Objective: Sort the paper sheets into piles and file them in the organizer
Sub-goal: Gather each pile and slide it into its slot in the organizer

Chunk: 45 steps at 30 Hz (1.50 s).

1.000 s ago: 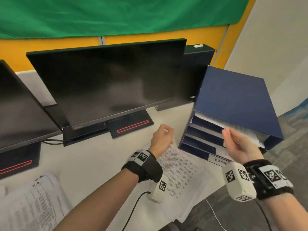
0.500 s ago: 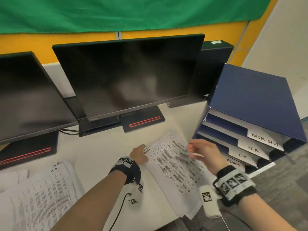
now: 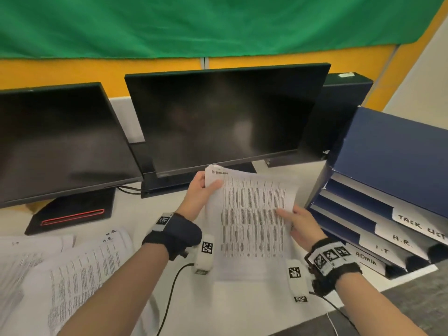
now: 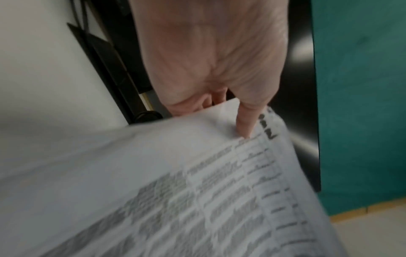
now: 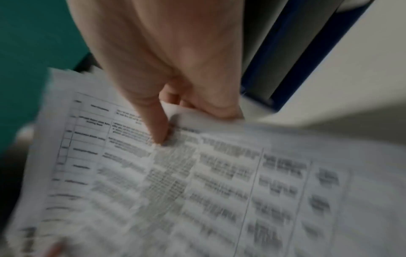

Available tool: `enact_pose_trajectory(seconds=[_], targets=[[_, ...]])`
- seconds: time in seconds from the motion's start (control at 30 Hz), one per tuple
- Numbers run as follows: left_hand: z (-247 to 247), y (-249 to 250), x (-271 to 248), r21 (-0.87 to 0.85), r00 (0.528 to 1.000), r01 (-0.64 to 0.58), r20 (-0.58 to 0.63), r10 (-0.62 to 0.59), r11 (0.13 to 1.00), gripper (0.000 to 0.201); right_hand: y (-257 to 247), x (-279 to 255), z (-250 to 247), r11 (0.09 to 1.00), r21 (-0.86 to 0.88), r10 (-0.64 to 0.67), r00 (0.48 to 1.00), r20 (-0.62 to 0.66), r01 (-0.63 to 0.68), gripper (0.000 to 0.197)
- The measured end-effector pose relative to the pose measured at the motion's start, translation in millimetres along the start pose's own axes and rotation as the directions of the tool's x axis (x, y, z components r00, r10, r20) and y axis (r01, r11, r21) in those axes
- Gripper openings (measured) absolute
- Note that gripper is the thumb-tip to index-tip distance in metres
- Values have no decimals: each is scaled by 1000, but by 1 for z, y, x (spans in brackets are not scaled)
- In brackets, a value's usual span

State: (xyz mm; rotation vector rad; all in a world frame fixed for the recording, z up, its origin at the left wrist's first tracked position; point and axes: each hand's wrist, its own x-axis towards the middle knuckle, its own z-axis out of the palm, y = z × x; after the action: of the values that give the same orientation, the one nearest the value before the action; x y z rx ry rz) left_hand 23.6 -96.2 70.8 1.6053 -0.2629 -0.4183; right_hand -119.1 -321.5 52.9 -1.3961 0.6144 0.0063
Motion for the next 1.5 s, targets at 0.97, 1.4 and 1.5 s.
enact_pose_trajectory(seconds=[0.97, 1.4, 1.5], targets=[[8, -13, -17, -128, 950, -30, -312, -11, 991, 18, -43, -1, 83, 964, 248, -65, 991, -120, 93, 25], [10, 47, -10, -15, 878, -170, -457, 145, 985, 30, -31, -4, 93, 967, 157, -186, 977, -103, 201, 27], [6, 46, 3, 24, 852, -137, -508, 130, 990, 23, -32, -7, 93, 967, 143, -196, 975, -108, 210, 20]])
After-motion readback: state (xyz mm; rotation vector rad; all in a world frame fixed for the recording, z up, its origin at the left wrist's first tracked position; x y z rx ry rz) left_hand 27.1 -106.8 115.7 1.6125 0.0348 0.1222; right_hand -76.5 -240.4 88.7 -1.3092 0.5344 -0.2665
